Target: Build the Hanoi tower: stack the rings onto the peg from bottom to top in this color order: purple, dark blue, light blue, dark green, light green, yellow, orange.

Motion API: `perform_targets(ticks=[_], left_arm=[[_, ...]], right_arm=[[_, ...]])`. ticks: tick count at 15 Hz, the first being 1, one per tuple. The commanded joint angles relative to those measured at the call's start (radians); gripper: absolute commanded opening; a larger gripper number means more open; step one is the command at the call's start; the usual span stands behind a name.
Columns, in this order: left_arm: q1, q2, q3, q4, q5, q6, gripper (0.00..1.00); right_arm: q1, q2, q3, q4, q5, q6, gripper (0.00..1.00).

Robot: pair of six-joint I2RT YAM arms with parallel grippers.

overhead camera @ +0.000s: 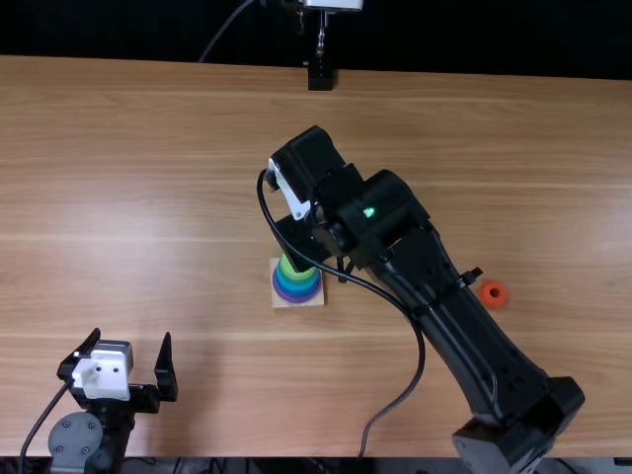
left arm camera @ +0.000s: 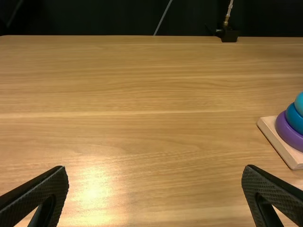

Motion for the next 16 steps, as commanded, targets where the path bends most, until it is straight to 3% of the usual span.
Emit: perform_targets(ticks=[1, 16], left_arm=[[0.001, -0.012, -0.105, -0.079, 0.014, 0.014, 1.0], [0.001, -0.012, -0.105, -0.081, 0.014, 0.014, 1.0]], right_arm=[[0.008, 0.02, 0.03, 0.02, -0.001, 0.002, 0.0], [0.004, 0.063, -0.019, 0.023, 0.001, 0.004, 0.0]])
